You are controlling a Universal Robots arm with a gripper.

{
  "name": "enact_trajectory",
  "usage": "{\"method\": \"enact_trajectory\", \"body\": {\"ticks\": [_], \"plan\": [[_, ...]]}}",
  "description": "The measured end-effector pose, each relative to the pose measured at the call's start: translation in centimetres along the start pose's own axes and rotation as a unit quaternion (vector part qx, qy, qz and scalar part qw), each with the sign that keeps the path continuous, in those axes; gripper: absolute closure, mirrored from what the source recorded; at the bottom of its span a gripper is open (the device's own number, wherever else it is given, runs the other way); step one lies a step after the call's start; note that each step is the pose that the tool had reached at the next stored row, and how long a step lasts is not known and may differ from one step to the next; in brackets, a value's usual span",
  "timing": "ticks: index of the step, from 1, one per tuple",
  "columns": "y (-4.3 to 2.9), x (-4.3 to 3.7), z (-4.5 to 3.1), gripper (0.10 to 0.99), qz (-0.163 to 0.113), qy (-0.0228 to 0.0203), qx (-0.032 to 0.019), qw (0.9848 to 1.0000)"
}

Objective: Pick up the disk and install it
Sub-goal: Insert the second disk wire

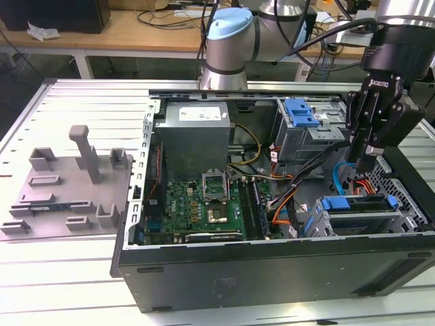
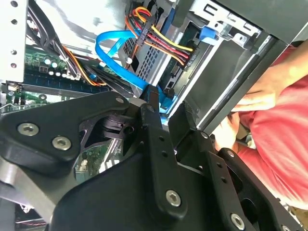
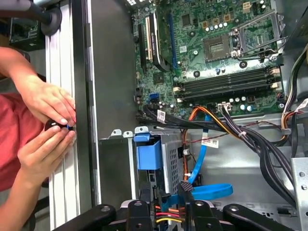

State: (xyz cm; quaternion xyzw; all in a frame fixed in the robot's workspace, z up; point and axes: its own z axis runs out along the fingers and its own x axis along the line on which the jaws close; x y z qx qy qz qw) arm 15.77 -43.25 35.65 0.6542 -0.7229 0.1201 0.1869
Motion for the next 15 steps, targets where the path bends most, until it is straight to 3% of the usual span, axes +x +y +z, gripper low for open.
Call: {"method": "enact_trajectory", "body": {"ticks": [13, 14, 15], "plan": [[-0.19, -0.05, 0.03, 0.725, -0.005, 0.0030, 0.0024, 1.0000], [-0.19, -0.05, 0.03, 0.737, -0.005, 0.0030, 0.0025, 1.0000], [-0.19, -0.05, 0.04, 0.804, -0.005, 0.0030, 0.0025, 1.0000]]}}
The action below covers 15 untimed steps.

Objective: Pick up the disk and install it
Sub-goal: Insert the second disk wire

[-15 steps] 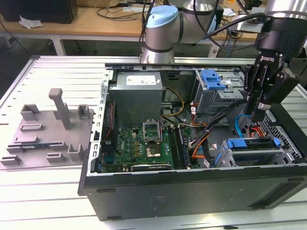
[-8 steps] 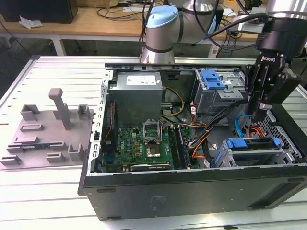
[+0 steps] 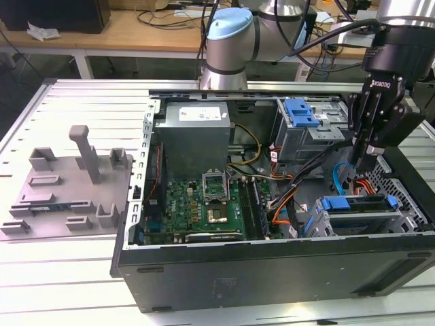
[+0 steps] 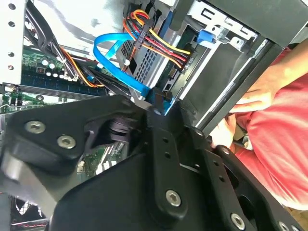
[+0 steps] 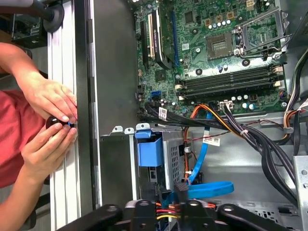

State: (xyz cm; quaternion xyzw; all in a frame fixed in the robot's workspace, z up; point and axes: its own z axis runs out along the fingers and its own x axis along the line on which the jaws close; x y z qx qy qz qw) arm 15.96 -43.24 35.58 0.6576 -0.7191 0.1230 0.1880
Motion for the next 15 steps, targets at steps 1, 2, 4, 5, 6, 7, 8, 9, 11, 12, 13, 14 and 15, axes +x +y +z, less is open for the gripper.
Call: {"method": "enact_trajectory", "body": {"ticks": [1, 2, 4, 5, 6, 7, 8, 9, 11, 12, 13, 14, 15], "plan": [[0.00, 0.00, 0.00, 0.871, 0.000, 0.0000, 0.0000, 1.0000], [0.00, 0.00, 0.00, 0.925, 0.000, 0.0000, 0.0000, 1.0000], [0.00, 0.00, 0.01, 0.925, 0.000, 0.0000, 0.0000, 1.0000], [0.00, 0.00, 0.01, 0.925, 0.000, 0.0000, 0.0000, 1.0000], [0.00, 0.00, 0.01, 0.925, 0.000, 0.0000, 0.0000, 1.0000], [-0.02, 0.17, 0.11, 0.925, 0.000, -0.0020, 0.0004, 1.0000], [-0.05, 0.44, 0.22, 0.925, 0.001, -0.0081, 0.0033, 1.0000], [-0.06, 0.58, 0.29, 0.925, 0.001, -0.0108, 0.0046, 0.9999], [-0.09, 0.87, 0.43, 0.925, 0.003, -0.0168, 0.0081, 0.9998], [-0.11, 1.00, 0.49, 0.925, 0.003, -0.0195, 0.0098, 0.9998], [-0.12, 1.14, 0.54, 0.925, 0.004, -0.0223, 0.0117, 0.9997], [-0.14, 1.27, 0.61, 0.925, 0.005, -0.0255, 0.0137, 0.9996], [-0.13, 1.53, 0.74, 0.925, 0.005, -0.0307, 0.0162, 0.9994]]}}
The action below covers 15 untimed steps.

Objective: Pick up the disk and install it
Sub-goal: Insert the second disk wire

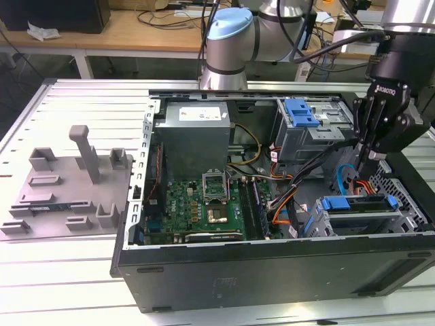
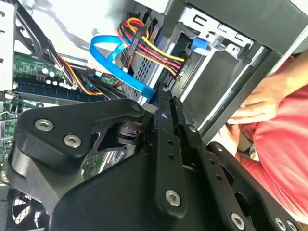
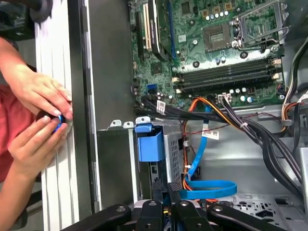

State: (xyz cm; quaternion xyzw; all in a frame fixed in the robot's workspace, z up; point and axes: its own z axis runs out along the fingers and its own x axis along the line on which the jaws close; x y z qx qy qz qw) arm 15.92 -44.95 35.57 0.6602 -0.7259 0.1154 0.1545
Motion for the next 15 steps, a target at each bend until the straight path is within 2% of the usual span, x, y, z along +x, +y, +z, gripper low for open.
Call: {"method": "enact_trajectory", "body": {"ticks": [2, 4, 6, 10, 11, 12, 13, 15], "plan": [[0.26, 0.47, 0.20, 0.925, 0.000, -0.0004, 0.0005, 1.0000], [0.79, 1.66, 0.77, 0.925, 0.000, -0.0008, 0.0008, 1.0000], [0.76, 2.12, 0.96, 0.925, 0.002, -0.0052, 0.0053, 1.0000], [0.71, 2.72, 1.21, 0.925, 0.006, -0.0170, 0.0172, 0.9997], [0.70, 2.95, 1.31, 0.925, 0.008, -0.0229, 0.0209, 0.9995], [0.70, 3.10, 1.36, 0.925, 0.008, -0.0271, 0.0227, 0.9993], [0.74, 3.34, 1.48, 0.925, 0.009, -0.0368, 0.0241, 0.9990], [0.88, 3.71, 1.63, 0.925, 0.009, -0.0533, 0.0242, 0.9982]]}}
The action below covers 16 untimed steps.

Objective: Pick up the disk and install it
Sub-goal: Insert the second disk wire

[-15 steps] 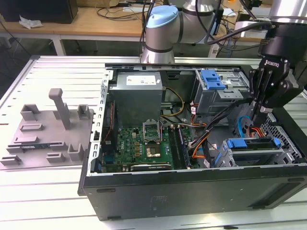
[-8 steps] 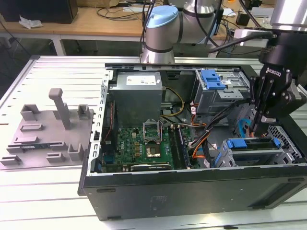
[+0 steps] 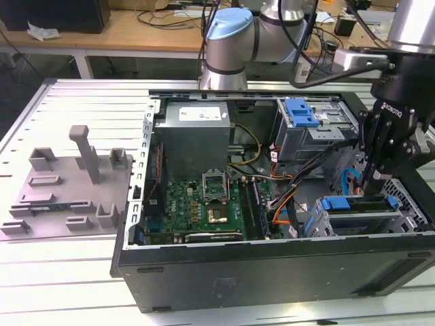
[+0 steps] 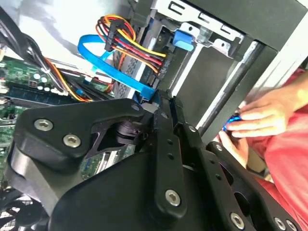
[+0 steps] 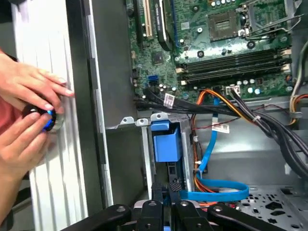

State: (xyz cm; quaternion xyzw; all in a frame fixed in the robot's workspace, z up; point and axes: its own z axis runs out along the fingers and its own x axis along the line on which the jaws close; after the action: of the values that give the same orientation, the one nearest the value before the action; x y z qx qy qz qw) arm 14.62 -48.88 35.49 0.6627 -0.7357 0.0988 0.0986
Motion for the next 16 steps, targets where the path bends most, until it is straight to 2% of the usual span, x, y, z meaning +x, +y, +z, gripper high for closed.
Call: {"method": "enact_trajectory", "body": {"ticks": [1, 4, 5, 6, 7, 8, 9, 11, 13, 16], "plan": [[0.04, 0.11, 0.03, 0.925, 0.000, -0.0063, -0.0003, 1.0000], [0.07, 0.47, 0.13, 0.925, 0.000, -0.0353, -0.0001, 0.9994], [0.06, 0.64, 0.19, 0.925, 0.001, -0.0521, 0.0011, 0.9986], [0.06, 0.78, 0.23, 0.925, 0.001, -0.0642, 0.0017, 0.9979], [0.06, 1.00, 0.28, 0.925, 0.002, -0.0831, 0.0021, 0.9965], [0.10, 1.39, 0.40, 0.925, 0.002, -0.1074, 0.0009, 0.9942], [0.10, 1.60, 0.46, 0.925, 0.002, -0.1120, 0.0005, 0.9937], [0.12, 1.65, 0.48, 0.925, 0.001, -0.1124, 0.0007, 0.9937], [0.12, 1.69, 0.48, 0.925, -0.004, -0.1137, 0.0031, 0.9935], [0.15, 1.95, 0.56, 0.925, -0.014, -0.1185, 0.0099, 0.9928]]}}
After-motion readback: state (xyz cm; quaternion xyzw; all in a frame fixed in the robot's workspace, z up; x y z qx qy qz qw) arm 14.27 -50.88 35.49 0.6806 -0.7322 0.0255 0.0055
